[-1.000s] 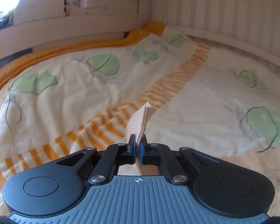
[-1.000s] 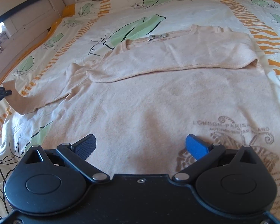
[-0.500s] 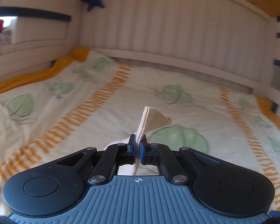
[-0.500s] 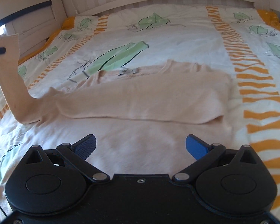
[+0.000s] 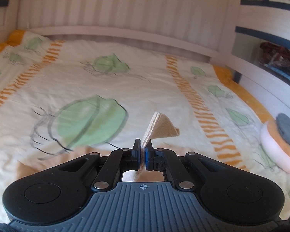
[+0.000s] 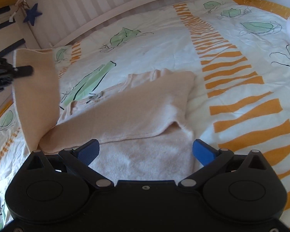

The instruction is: Fold small clothes

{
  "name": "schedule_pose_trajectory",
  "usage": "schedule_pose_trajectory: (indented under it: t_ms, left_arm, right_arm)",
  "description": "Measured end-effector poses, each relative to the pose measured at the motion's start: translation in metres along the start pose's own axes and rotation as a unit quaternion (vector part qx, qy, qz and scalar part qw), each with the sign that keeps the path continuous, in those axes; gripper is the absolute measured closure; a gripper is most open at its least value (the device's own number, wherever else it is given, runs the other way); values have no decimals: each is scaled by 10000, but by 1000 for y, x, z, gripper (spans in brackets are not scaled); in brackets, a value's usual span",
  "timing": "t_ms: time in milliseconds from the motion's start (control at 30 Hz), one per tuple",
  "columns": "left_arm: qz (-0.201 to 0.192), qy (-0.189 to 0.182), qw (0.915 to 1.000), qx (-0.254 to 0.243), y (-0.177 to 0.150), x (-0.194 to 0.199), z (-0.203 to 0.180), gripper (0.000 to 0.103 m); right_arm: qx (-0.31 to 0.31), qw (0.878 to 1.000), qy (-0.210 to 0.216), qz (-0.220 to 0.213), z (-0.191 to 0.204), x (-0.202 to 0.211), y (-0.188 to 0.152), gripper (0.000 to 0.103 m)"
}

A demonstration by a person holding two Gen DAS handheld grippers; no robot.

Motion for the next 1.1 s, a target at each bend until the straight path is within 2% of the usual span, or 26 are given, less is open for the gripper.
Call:
schedule_pose_trajectory:
  t_ms: [167, 233, 267, 300, 467, 567, 733, 933, 1000, 1100]
  left_arm:
    - [471, -294, 9984, -111, -40, -35, -34, 95]
    - [710, -453, 9964, -70, -55, -45, -37, 84]
    - [841, -571, 9948, -28, -62, -50, -40, 71]
    - [948, -671, 9932, 8, -69, -52, -41, 65]
    - [1255, -858, 9884, -4, -89, -60, -45, 55]
    - [1397, -977, 9854, -21, -98, -61, -48, 54]
    - [1068, -747, 9914, -127, -94, -35, -35, 53]
    - [873, -78, 9959, -216, -98, -2, 6, 50]
    - [920, 128, 9955, -207, -104, 7, 24, 38]
    - [958, 412, 9944, -170, -111, 18, 52, 32]
  right_arm:
    - [-211, 9997, -84, 25, -12, -1, 2, 0]
    - [-268, 9996, -95, 1, -15, -1, 3, 0]
    - [-284, 9995, -100, -3, -16, -1, 4, 0]
    - [-290, 9995, -106, -1, -16, -2, 3, 0]
    - [-235, 9996, -122, -21, -14, -3, 3, 0]
    - [-228, 9997, -95, -63, -14, -2, 3, 0]
    - [-231, 9997, -70, -90, -15, -3, 3, 0]
    - [-134, 9999, -50, -82, -11, -4, 1, 0]
    - [-106, 9999, -55, -83, -10, -5, -1, 0]
    - [-83, 9999, -51, -105, -9, -6, -2, 0]
Point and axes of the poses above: each gripper's, at about its wrist camera, not at the fingertips, and x roughly against the way its jaws point, z to its left, y to its top, the point moved 8 cm from there along -x, roughly the way its jaws point, and after that the axes turned 1 degree about x, right-handed, at the moved point
